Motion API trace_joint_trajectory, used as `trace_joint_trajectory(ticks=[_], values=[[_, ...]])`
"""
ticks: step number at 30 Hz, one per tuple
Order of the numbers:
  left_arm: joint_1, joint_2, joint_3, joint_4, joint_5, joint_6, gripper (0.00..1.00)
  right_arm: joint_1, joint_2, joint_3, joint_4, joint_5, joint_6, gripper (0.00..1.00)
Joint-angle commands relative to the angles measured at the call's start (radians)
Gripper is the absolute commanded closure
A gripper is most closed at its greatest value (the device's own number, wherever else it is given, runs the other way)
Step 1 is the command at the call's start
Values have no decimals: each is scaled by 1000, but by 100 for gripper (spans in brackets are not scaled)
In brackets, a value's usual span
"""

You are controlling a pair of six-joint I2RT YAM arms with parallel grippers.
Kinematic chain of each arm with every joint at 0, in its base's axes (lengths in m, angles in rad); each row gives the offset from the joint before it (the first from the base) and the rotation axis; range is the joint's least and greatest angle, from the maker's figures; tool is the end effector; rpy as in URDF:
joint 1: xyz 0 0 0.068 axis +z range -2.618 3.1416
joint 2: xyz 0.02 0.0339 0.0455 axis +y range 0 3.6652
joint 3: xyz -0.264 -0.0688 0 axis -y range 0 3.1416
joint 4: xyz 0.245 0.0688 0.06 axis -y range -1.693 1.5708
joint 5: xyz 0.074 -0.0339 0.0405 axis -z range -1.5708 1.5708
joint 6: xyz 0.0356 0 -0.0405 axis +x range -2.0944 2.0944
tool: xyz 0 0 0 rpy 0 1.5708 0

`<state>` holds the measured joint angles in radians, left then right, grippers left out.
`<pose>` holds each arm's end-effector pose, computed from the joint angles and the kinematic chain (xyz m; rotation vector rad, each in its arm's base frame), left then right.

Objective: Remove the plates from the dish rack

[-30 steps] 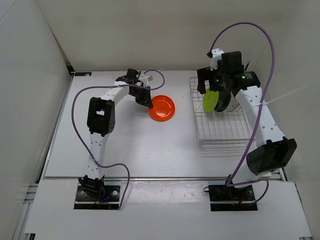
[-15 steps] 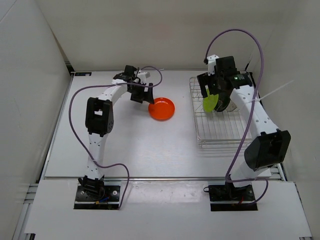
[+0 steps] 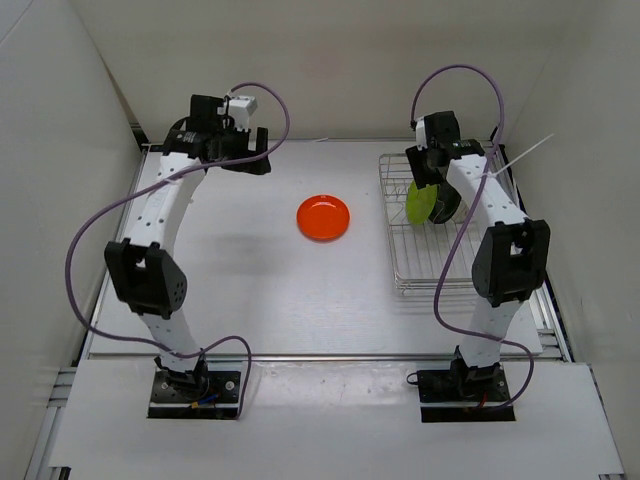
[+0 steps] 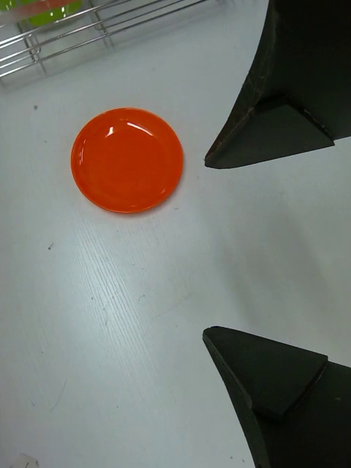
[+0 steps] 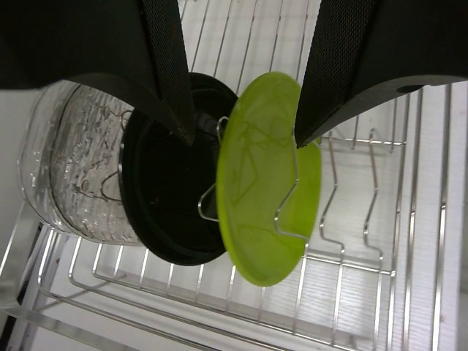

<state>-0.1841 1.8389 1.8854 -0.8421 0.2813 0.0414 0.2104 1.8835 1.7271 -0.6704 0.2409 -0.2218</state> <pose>0.3989 -0.0843 0.3621 0.4008 2.3283 -0.4017 0.4185 0.0807 0.3059 -0.4012 2.3526 -0.2938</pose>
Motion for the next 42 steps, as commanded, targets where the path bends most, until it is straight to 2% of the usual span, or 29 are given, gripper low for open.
trace_joint_trajectory(ticks=[1,4,8,16,20,29,35,42], values=[[-8,-82,-55,-34,-62,31,0,-13,3,52,49,31,-14,39],[-8,-104,-87,-34,-62,31,0,-13,23,61,58,31,-14,39],[-8,-104,-97,-25,-42,11,0,-13,42,52,58,31,-14,54],[-8,-113,-97,-25,-33,2,0,-22,71,43,58,31,-5,59],[-8,-113,-97,-25,-33,2,0,-22,71,34,58,40,5,74],[-8,-113,-97,-15,-24,2,0,-22,71,43,38,60,33,96],[-8,-122,-97,-15,-24,-8,0,-22,62,54,19,92,55,100],[-8,-122,-49,-34,-14,2,0,-13,72,228,-119,238,91,100]])
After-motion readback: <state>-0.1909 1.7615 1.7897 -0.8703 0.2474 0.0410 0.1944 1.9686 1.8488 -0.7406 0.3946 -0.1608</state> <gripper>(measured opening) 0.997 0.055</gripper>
